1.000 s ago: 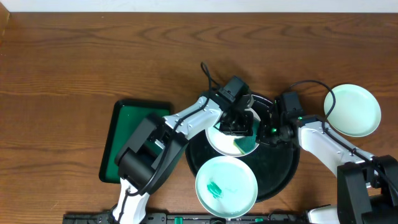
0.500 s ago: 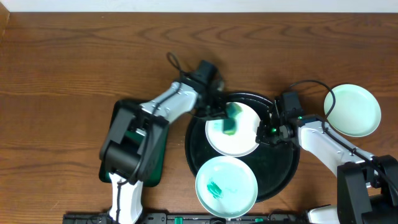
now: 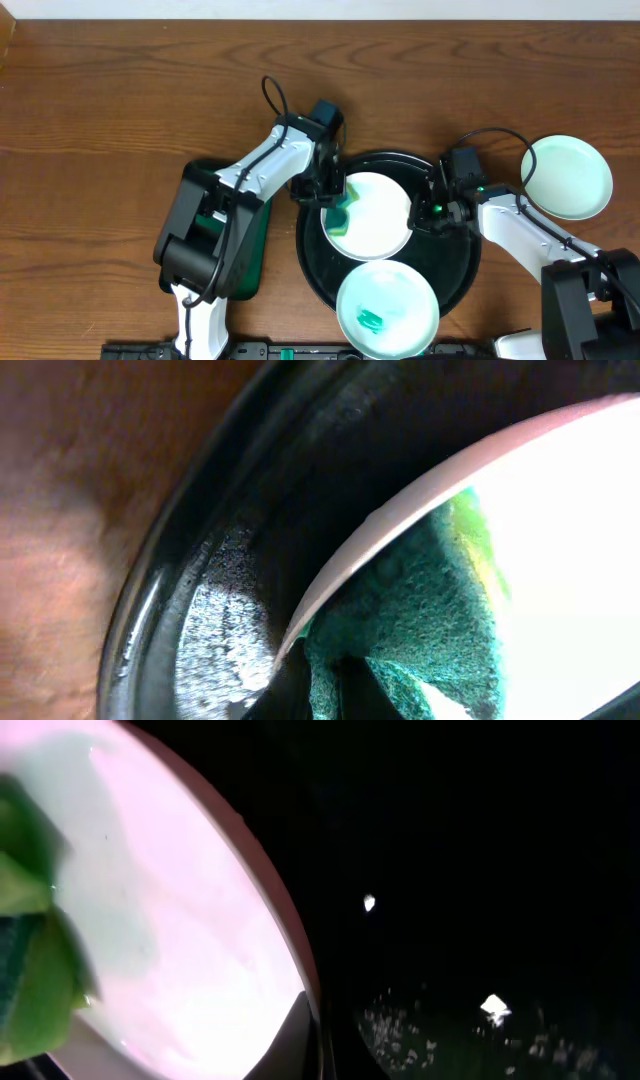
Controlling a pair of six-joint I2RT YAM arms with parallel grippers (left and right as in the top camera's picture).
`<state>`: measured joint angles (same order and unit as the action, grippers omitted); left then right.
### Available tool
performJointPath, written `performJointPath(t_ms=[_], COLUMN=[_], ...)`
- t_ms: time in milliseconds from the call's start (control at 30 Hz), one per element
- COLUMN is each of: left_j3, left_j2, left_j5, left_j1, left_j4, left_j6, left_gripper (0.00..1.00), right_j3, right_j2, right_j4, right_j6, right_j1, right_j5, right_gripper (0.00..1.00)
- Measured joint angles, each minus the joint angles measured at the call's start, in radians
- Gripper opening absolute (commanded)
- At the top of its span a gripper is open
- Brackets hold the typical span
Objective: Clean dirty plates on tray and stack at the side
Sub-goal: 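Scrub the white plate with the sponge in the left gripper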
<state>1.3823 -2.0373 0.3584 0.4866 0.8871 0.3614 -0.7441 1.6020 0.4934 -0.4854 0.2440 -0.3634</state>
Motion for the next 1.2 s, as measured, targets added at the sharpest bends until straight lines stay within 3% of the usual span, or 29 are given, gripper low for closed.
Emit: performJointPath(t_ms=[267,500,700,867,1067,1200], left_j3=[0.0,-0.018,-0.037,-0.064,-0.069,-0.061], left_j2=[0.004,0.012,-0.013,-0.028,-0.035,-0.035], left_j5=[-0.025,0.058,0.251,0.36,0.39,0.358], left_j1=[0.031,0.109,0.231,0.223,0.201,0.167], left_j4=[0.014,-0.106,-0.298,-0.396,-0.411,-0.342], left_j6=[-0.114,-0.165,-0.131,-0.07,-0.017,0.003], left_gripper=[0.07,0.07,0.07,0.07,0.07,0.07], right_j3=[0.0,0.002,0.002,0.002,0.002,0.002], right_j2=[0.0,0.0,0.0,0.0,0.0,0.0], right_j4=[0.001,0.023,0.023,0.025,0.025,0.025], right_j6=[0.0,0.0,0.0,0.0,0.003,0.007], right_j1=[0.005,0.001,0.001,0.0,0.0,0.0], right_j5=[-0.007,0.022,0.024,0.026,0.026,0.026], right_gripper=[0.01,0.01,0.01,0.01,0.01,0.01])
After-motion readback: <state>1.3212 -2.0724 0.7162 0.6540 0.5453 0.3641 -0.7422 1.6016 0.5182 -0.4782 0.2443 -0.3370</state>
